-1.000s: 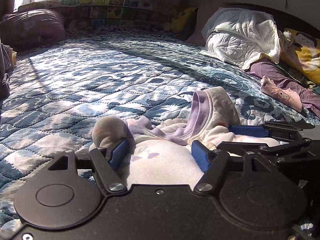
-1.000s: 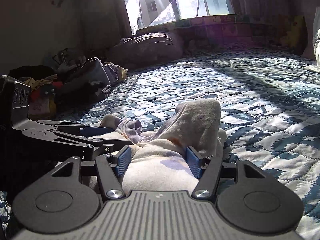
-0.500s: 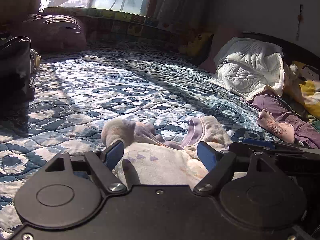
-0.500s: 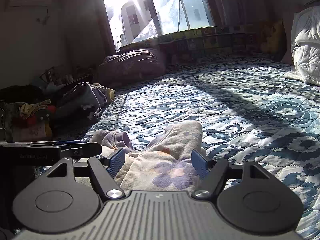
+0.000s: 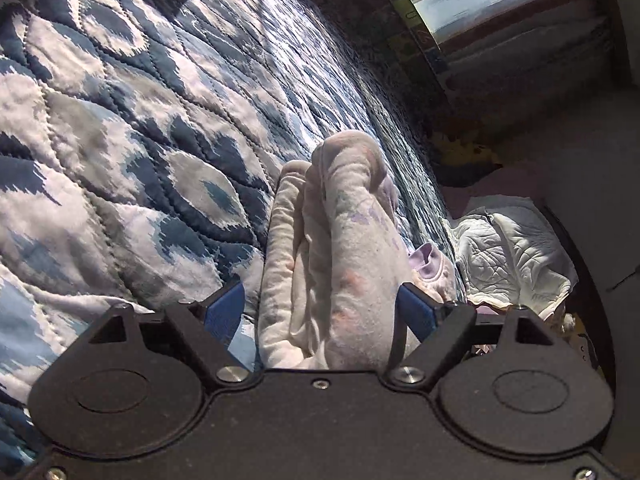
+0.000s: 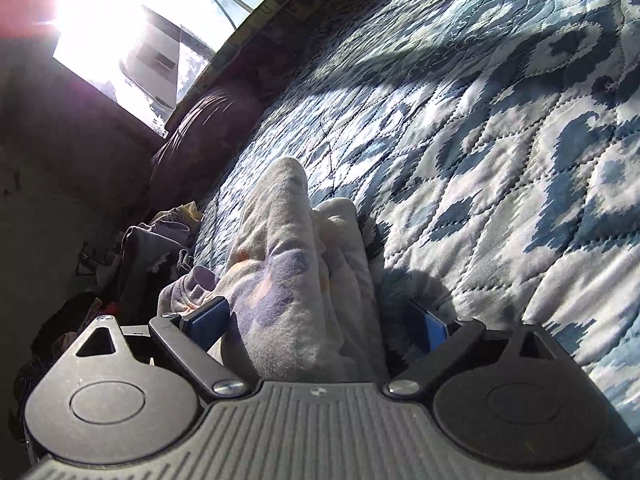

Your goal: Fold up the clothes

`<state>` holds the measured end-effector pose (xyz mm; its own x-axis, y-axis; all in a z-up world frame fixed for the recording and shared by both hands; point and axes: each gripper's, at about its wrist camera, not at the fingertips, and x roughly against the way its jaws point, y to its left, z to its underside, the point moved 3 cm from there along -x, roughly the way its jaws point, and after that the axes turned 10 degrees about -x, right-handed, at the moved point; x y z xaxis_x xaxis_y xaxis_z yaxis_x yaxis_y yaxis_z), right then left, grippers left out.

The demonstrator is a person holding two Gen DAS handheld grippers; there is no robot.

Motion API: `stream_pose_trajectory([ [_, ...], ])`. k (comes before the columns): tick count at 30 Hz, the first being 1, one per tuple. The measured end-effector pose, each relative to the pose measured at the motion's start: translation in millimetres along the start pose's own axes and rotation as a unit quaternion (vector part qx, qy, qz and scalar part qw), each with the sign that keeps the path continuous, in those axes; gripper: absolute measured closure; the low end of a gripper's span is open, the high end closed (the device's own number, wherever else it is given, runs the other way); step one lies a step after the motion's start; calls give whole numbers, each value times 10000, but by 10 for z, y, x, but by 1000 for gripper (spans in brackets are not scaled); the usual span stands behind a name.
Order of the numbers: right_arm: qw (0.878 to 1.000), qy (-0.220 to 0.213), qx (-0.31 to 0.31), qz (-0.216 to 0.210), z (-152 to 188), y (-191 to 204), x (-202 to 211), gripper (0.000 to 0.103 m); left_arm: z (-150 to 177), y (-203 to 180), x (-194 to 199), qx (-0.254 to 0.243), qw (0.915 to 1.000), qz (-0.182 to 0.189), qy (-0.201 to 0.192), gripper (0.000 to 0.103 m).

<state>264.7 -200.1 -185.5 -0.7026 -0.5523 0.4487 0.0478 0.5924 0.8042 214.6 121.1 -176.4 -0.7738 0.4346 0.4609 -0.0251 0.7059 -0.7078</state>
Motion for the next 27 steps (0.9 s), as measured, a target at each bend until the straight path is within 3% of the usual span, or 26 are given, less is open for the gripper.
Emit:
stream_pose_trajectory([
  [4, 9996, 197, 206, -21, 38, 107, -153, 6, -23, -79, -172, 113, 9999, 48, 36, 22],
  [6, 9996, 191, 177, -72, 59, 114, -168, 13, -6, -125, -208, 81, 10000, -24, 22, 24],
  [8, 9996, 216, 72, -139, 80, 99, -157, 31, 11, -129, -195, 154, 9999, -73, -20, 32],
  [13, 9988, 242, -217, -363, 87, 90, -48, 47, 33, -118, -94, 503, 9987, 20, 37, 51],
  [17, 9966, 104, -326, -746, 103, 136, 232, 50, 16, -217, 77, 576, 9981, 204, 88, 53],
  [21, 9927, -207, -527, -1066, 31, 126, 555, 50, 4, -542, 139, 334, 9980, 518, 148, 53],
  [27, 9869, -875, -596, -1217, -397, -4, 1014, 50, -63, -1119, -187, -100, 9945, 950, 428, 53],
])
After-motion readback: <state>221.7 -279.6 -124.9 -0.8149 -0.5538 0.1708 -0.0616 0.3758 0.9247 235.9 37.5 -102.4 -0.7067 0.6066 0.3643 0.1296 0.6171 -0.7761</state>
